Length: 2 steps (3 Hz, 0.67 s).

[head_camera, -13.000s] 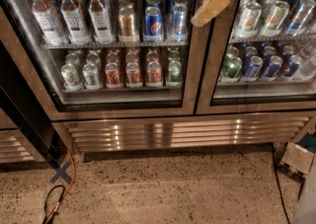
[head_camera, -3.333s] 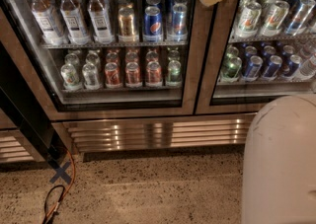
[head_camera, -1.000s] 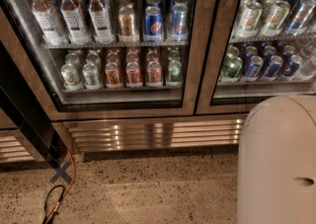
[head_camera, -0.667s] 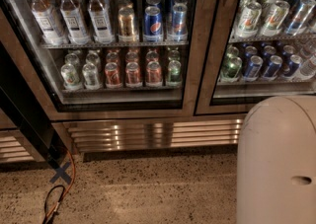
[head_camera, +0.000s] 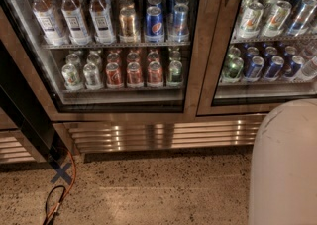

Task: Open left fridge door

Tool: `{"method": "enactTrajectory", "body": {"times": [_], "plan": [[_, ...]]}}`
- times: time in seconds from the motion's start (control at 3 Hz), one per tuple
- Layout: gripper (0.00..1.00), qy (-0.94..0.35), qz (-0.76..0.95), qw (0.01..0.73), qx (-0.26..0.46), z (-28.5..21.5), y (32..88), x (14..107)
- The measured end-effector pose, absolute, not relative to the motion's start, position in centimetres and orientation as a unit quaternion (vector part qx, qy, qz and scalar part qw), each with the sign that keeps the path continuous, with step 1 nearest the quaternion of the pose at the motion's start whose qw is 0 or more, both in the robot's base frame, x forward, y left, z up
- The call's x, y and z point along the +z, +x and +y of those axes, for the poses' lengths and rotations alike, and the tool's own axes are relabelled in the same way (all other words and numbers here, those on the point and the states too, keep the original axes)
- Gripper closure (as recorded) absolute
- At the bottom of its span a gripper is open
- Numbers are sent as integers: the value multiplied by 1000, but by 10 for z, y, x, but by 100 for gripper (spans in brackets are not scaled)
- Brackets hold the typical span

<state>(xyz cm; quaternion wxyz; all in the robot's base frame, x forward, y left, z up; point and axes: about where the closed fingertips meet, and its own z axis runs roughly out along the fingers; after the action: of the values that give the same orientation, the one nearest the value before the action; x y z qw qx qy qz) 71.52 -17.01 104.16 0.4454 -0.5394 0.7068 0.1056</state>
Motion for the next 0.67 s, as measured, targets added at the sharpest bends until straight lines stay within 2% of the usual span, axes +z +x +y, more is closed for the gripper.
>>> {"method": "enactTrajectory", "body": {"times": [0.33, 0.67], "plan": [[82, -530, 718, 441, 97, -178, 713, 1043], [58, -520, 726, 441, 86, -187, 711, 1047]]}}
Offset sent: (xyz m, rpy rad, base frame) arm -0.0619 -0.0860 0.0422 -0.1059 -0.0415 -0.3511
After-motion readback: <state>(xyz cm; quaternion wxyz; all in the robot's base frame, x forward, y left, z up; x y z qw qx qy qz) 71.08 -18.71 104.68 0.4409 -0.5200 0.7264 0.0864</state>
